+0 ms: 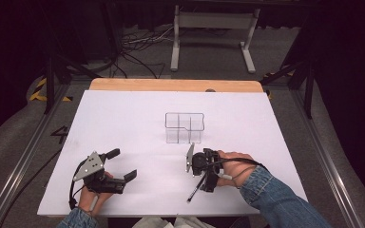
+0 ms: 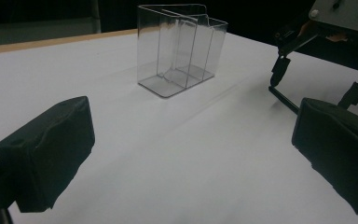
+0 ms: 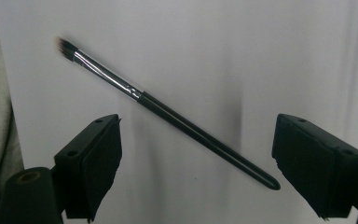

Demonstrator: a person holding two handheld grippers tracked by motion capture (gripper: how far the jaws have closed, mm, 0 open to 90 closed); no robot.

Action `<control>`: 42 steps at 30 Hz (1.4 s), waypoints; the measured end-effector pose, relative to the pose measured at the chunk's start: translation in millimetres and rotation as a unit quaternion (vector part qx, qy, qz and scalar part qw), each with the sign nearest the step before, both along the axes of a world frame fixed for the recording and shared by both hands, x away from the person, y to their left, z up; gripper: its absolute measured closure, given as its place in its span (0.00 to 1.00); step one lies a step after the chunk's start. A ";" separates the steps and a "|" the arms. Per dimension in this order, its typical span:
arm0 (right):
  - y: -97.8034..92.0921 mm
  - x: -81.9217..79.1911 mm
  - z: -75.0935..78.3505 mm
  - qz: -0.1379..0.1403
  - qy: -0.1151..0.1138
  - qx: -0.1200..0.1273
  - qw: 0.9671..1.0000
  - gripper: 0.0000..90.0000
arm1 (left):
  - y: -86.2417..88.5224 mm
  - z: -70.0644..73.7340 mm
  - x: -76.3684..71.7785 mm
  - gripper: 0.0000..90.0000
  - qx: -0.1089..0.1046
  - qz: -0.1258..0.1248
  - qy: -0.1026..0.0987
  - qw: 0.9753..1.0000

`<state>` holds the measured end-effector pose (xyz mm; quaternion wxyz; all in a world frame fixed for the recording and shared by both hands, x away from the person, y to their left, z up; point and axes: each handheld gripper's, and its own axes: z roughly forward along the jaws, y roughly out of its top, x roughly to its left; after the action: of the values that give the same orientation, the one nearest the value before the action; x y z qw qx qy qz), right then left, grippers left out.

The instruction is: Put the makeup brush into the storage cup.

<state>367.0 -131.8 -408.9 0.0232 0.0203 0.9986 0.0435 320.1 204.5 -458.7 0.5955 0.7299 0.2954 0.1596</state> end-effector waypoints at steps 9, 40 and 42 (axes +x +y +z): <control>1.4 2.0 -8.1 0.010 0.010 -0.013 1.000 0.24 | 0.0 0.1 0.0 0.00 0.001 0.000 -0.001 1.000; 0.9 4.2 -12.9 0.023 0.019 -0.036 0.999 0.61 | 1.0 0.6 0.4 0.00 0.001 0.002 -0.002 1.000; 1.1 3.0 -12.8 0.026 0.017 -0.036 0.999 0.65 | 1.0 0.6 0.4 0.00 0.001 0.002 -0.002 1.000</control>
<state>370.0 -130.7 -421.7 0.0060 -0.0054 0.9999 0.0075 320.4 205.5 -458.1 0.5950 0.7294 0.2956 0.1628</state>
